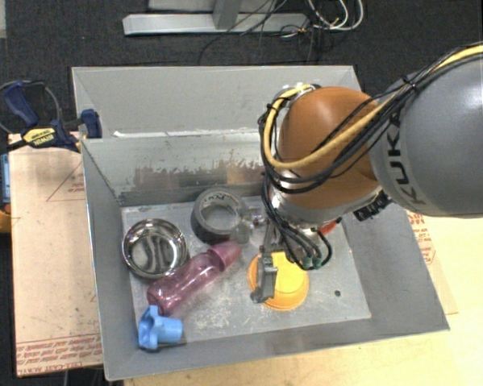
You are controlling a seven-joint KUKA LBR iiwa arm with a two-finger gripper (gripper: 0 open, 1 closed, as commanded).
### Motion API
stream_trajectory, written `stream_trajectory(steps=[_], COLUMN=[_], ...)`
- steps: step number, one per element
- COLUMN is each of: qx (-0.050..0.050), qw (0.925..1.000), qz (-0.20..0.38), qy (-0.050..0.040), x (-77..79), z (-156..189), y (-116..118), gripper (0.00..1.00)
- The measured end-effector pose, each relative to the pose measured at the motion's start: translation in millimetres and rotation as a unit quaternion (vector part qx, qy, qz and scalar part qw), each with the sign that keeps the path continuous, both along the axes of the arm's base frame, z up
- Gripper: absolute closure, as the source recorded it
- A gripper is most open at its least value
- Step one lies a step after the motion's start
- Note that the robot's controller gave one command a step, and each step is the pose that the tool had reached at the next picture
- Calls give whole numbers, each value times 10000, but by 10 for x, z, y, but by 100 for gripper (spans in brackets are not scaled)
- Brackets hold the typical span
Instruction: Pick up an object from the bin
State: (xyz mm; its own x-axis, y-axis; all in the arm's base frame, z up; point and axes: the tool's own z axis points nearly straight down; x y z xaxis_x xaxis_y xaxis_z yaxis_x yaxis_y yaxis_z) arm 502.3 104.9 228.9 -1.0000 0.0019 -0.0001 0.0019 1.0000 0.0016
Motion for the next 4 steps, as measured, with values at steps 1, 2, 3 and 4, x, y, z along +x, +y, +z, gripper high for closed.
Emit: stream_trajectory(steps=[1,2,3,4], qx=[0,8,9,16], qw=[10000,9999,9999,9995], qz=[0,-112,-115,-307], qy=[0,-2,-6,-13], x=[0,32,46,342], z=[0,34,59,-42], y=[0,-37,-21,68], gripper=[0,0,0,0])
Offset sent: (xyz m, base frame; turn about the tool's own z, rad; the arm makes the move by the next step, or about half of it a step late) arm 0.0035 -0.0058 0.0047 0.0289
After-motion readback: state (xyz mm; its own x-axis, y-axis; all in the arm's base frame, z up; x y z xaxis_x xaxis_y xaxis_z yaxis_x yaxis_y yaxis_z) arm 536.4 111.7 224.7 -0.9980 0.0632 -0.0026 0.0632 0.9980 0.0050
